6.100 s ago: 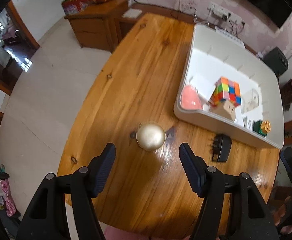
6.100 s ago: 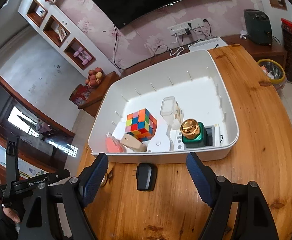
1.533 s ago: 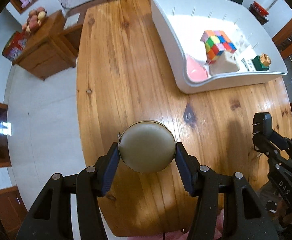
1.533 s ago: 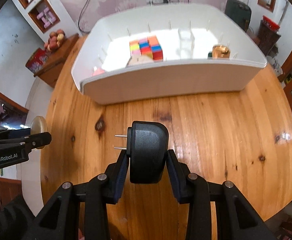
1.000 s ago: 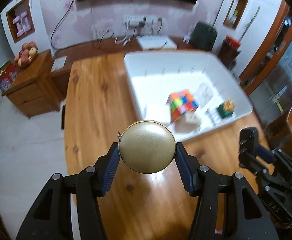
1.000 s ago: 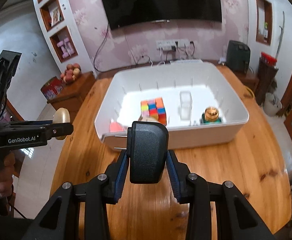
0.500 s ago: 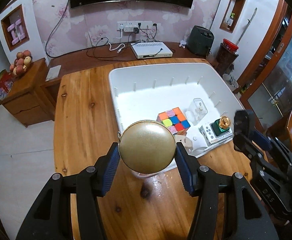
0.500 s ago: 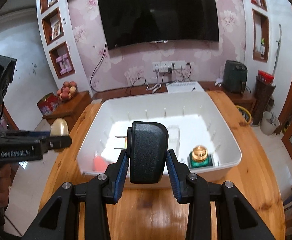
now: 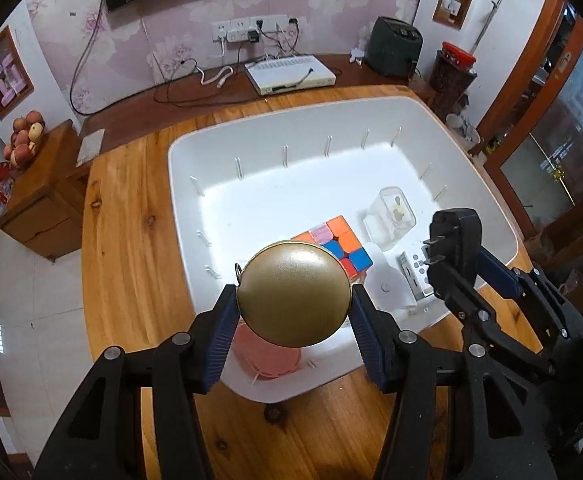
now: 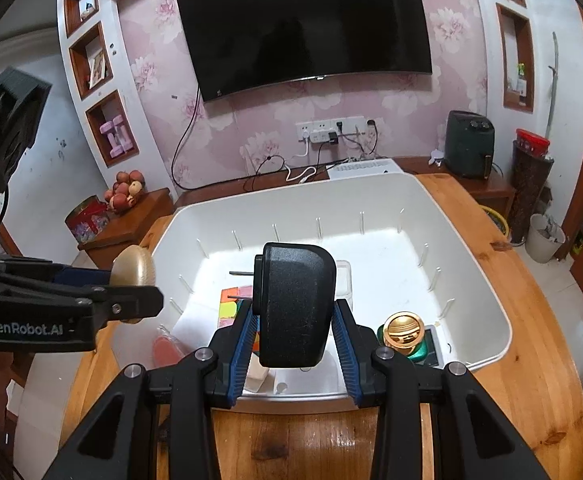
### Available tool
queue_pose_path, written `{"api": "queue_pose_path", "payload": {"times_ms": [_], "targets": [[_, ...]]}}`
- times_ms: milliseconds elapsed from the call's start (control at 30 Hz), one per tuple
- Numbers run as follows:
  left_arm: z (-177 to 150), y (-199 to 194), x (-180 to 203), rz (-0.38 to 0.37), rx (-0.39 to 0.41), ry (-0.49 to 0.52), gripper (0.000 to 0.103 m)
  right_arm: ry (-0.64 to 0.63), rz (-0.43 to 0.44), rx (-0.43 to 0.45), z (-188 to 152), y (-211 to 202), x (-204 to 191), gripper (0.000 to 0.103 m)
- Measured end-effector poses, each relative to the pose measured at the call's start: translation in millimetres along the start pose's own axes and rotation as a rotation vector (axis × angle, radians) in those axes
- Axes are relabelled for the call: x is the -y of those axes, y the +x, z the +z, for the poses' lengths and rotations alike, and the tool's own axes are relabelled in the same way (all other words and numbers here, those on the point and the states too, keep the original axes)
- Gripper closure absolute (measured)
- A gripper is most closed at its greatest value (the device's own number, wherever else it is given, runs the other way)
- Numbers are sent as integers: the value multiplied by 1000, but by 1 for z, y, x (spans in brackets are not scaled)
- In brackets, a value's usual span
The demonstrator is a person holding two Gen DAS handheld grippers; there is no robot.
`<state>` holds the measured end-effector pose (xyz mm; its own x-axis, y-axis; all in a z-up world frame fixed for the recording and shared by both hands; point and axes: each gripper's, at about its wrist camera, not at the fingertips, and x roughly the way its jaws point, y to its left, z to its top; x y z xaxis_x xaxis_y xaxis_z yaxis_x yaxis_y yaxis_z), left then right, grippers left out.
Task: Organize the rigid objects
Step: 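Lower the compact and plug into the tray and open both tools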
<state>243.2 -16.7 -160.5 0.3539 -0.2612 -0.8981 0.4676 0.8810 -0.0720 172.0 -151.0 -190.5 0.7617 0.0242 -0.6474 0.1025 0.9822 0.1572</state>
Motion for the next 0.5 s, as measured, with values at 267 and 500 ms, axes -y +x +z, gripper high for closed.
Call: {"api": "queue_pose_path", "payload": {"times_ms": [267, 500], "targets": [[-3, 12, -1, -2, -64, -23, 44, 11, 14, -63, -3, 10, 3, 64], [-4, 0, -5, -13, -42, -21, 32, 27, -21, -33, -2, -5, -2, 35]]}}
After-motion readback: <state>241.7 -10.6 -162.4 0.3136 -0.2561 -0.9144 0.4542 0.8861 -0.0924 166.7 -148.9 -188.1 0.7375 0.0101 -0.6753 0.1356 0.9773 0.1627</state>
